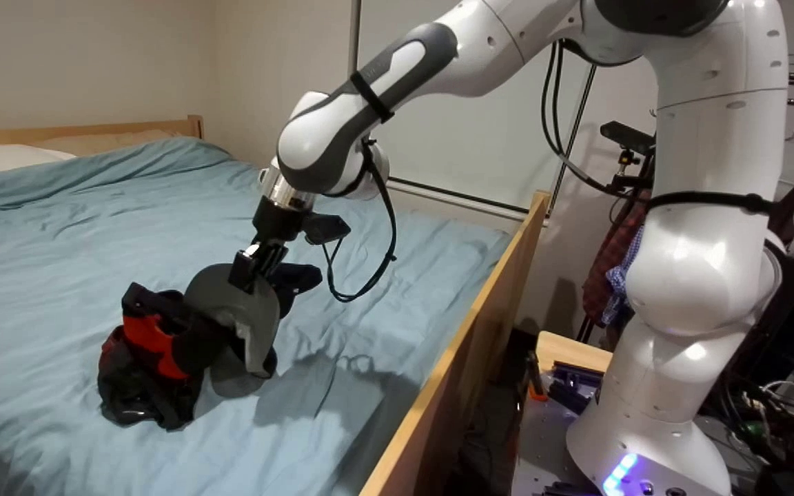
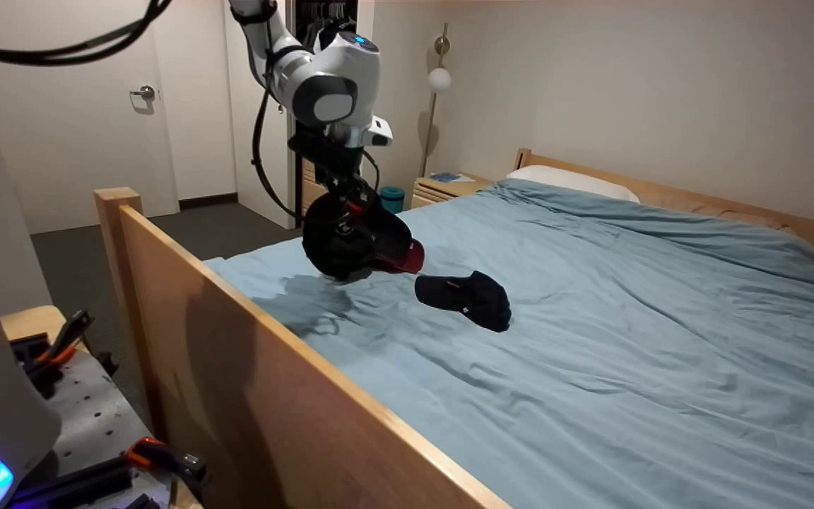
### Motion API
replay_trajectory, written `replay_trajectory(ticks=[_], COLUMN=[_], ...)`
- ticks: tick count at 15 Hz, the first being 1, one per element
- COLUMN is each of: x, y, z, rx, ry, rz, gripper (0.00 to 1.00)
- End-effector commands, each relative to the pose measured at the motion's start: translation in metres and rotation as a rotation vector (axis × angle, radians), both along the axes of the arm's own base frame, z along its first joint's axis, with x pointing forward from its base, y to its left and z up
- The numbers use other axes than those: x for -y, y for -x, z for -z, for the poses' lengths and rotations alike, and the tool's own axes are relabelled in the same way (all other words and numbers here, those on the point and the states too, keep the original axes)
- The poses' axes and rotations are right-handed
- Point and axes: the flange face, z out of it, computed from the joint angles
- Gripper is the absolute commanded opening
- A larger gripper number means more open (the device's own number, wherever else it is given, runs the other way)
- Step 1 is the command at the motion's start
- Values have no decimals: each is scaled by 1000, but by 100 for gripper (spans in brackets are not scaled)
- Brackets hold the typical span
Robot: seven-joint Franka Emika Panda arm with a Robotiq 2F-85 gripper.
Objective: Turn the cap upside down
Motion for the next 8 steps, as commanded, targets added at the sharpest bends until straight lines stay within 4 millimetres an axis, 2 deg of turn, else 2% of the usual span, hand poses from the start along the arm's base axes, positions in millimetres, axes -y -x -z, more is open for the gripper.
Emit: replay_trajectory(ticks=[1,4,5,8], x=[48,97,112,143], y=[6,8,3,-4], z=[21,51,67,86], rx=[-200,-359,-420,-541], ry=[-15,53,44,96], rz=[30,111,121,231], gripper=[5,6,6,6])
